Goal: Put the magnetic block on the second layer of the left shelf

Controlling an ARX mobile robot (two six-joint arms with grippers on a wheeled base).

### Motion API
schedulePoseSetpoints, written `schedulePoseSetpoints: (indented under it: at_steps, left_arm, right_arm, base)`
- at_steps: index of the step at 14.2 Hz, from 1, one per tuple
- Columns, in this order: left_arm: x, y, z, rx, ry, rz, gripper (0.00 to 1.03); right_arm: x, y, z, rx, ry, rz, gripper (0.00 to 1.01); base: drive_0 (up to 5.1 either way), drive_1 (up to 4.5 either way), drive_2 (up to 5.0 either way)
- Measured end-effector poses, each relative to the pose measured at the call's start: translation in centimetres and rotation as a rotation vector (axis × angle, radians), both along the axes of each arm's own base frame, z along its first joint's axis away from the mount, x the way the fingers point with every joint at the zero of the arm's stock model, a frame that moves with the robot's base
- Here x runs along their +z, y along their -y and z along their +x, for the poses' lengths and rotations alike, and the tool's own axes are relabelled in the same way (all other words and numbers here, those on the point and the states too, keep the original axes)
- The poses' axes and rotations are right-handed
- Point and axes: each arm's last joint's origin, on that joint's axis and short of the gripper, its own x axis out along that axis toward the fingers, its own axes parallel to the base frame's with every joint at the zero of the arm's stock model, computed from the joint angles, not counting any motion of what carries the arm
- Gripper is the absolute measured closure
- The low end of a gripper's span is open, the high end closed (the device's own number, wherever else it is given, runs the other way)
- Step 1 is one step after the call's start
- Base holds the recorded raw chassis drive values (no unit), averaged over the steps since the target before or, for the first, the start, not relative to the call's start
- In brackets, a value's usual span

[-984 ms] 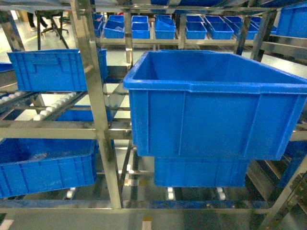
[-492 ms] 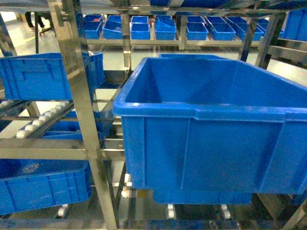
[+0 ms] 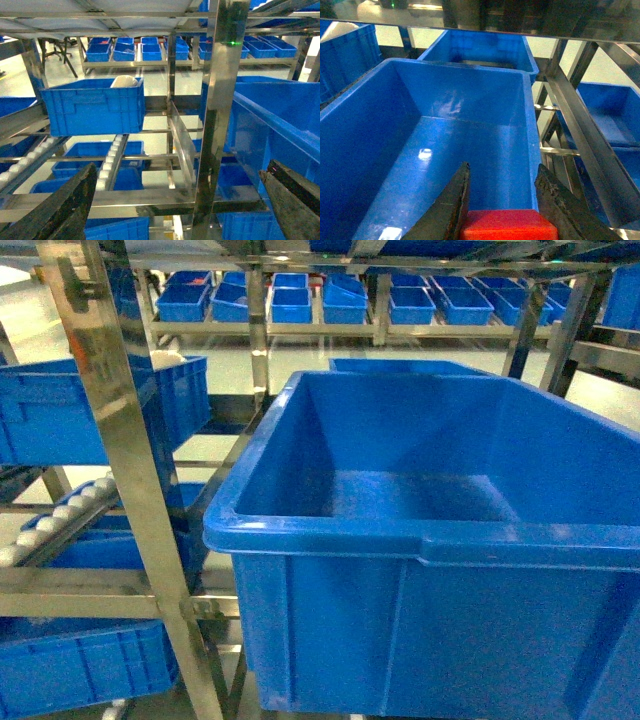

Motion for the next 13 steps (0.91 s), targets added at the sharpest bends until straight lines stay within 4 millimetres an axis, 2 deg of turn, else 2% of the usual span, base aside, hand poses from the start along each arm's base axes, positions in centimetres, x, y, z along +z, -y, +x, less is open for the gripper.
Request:
schedulePoseSetpoints:
  at_steps: [1, 2, 3, 5, 8, 11, 13]
  left_arm:
    - [0.0, 0.0, 0.0, 0.000, 0.001, 0.000, 0.05]
    - [0.0, 0.0, 0.0, 0.001, 0.001, 0.000, 0.05]
    - [0.0, 0.0, 0.0, 0.000, 0.002, 0.000, 0.05]
    - [0.0, 0.0, 0.0, 0.001, 0.001, 0.000, 0.05]
    - [0.0, 0.0, 0.0, 0.001, 0.001, 0.000, 0.05]
    - [0.0, 0.0, 0.0, 0.000, 0.002, 0.000, 0.05]
    - [0.0, 0.0, 0.0, 0.000, 0.001, 0.000, 0.05]
  right_arm:
    - [-0.3, -0.1, -0.2, 0.020, -0.049, 0.028, 0.68]
    - [-1.8, -1.2, 0.5, 0.117, -0.189, 0.183, 0.68]
    - [-2.7, -1.9, 1.4, 0.136, -0.210, 0.202, 0.68]
    - [-4.8, -3.7, 3.5, 0.161, -0.278, 0.220, 0.68]
    - [-6.5, -5.9, 6.4, 0.157, -0.276, 0.204, 0.68]
    - [-10.0, -6.9, 10.1, 0.074, -0.382, 0.192, 0.68]
    - [-10.7, -7.5, 12.3, 0.041, -0.379, 0.176, 0.68]
  base:
    - [0.0, 0.00, 0.0]
    - [0.0, 0.00, 0.0]
    - [0.0, 0.00, 0.0]
    - [0.0, 0.00, 0.0]
    - [0.0, 0.00, 0.0]
    - [0.0, 0.00, 0.0]
    - [0.0, 0.00, 0.0]
